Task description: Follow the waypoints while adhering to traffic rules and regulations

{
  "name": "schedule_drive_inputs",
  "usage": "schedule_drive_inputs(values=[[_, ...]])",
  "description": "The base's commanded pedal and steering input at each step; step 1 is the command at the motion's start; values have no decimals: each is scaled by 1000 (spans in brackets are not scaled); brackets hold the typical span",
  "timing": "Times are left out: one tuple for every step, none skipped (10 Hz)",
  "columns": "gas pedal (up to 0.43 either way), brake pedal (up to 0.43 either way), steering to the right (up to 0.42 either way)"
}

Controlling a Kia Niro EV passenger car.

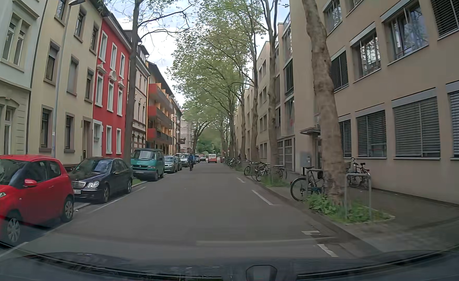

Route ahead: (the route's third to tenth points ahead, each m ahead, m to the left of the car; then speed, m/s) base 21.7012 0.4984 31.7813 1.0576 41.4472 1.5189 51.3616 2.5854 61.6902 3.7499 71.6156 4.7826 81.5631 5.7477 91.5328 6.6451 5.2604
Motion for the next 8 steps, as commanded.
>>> schedule_drive_inputs(values=[[169, 0, -98], [169, 0, -81], [169, 0, -66], [169, 0, -54], [169, 0, -38], [157, 0, -24], [157, 0, -15], [150, 0, -13]])
